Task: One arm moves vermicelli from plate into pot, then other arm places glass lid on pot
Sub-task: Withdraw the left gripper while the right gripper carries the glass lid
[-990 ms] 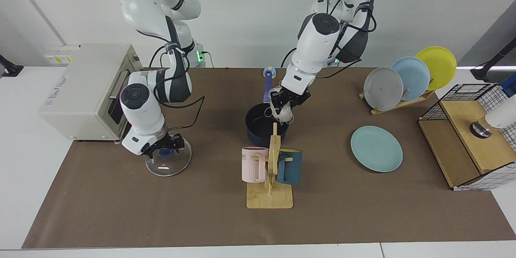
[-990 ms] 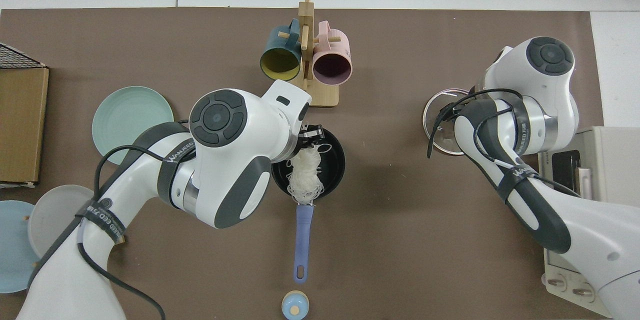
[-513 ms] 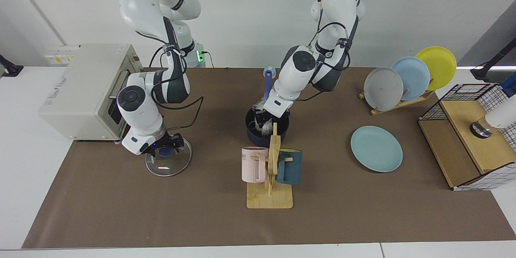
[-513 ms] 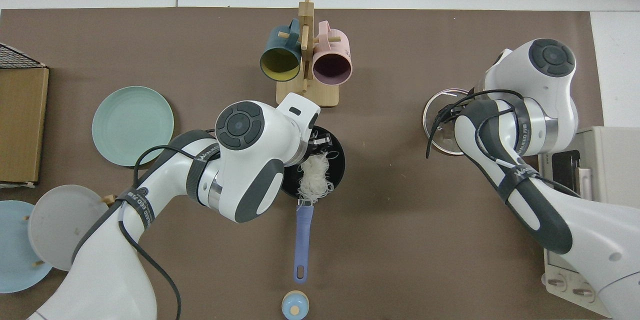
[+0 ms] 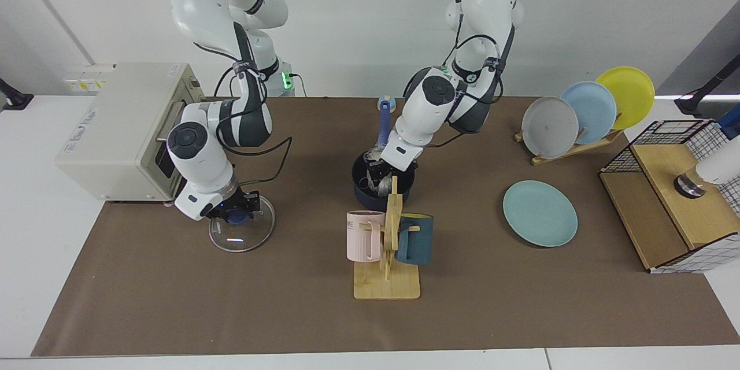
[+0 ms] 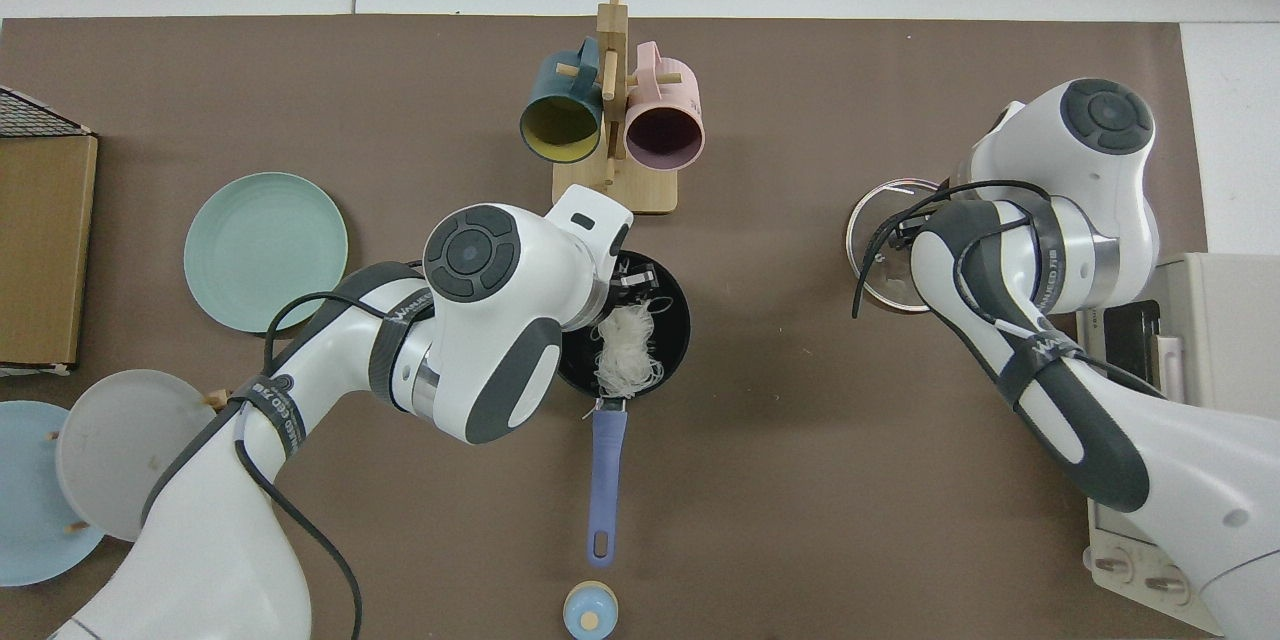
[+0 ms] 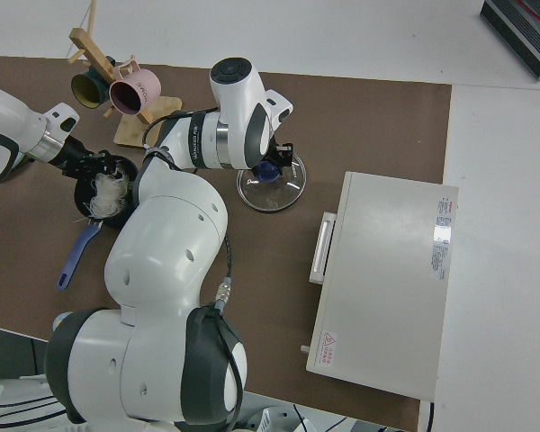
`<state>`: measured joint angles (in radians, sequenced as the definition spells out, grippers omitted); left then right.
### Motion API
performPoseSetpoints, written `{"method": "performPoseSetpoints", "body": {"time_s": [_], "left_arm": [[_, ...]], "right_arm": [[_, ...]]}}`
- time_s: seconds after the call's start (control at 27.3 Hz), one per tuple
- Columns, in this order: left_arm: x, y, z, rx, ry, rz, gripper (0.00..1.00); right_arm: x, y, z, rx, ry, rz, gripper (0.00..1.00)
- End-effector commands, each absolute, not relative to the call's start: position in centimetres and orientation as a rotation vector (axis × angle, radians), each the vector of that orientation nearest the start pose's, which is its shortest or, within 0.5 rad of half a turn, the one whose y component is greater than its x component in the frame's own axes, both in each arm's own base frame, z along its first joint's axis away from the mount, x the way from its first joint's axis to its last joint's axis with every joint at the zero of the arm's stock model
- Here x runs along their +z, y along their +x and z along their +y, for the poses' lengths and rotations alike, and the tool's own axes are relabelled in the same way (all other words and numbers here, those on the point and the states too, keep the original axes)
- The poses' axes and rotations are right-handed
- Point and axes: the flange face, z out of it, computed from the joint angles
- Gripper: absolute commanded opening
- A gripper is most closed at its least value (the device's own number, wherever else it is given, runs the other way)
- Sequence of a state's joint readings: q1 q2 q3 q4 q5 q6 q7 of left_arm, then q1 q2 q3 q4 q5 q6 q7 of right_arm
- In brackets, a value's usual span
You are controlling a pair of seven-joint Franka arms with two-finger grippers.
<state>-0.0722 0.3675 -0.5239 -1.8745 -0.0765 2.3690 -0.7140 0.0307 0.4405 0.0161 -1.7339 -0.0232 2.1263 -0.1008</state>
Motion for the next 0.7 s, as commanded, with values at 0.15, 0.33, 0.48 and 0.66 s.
{"method": "performPoseSetpoints", "body": {"time_s": [0.15,0.33,0.48,0.66], "left_arm": [[41.1,56.7,-31.7,-0.096,-3.418,-0.440,1.00],[46.4,58.2,-29.5,-0.059,-3.377,-0.446,1.00],[50.0,59.3,-25.5,-0.054,-3.322,-0.508,0.99],[54.4,58.5,-20.7,-0.098,-3.288,-0.371,0.98]], "right_arm": [[35.8,65.1,2.7,0.002,-3.132,-0.157,0.00],[40.4,64.7,3.5,-0.076,-3.150,-0.022,0.00],[43.7,63.8,5.2,-0.058,-3.151,0.062,0.00],[45.3,62.9,8.9,-0.067,-3.147,0.146,0.00]]}}
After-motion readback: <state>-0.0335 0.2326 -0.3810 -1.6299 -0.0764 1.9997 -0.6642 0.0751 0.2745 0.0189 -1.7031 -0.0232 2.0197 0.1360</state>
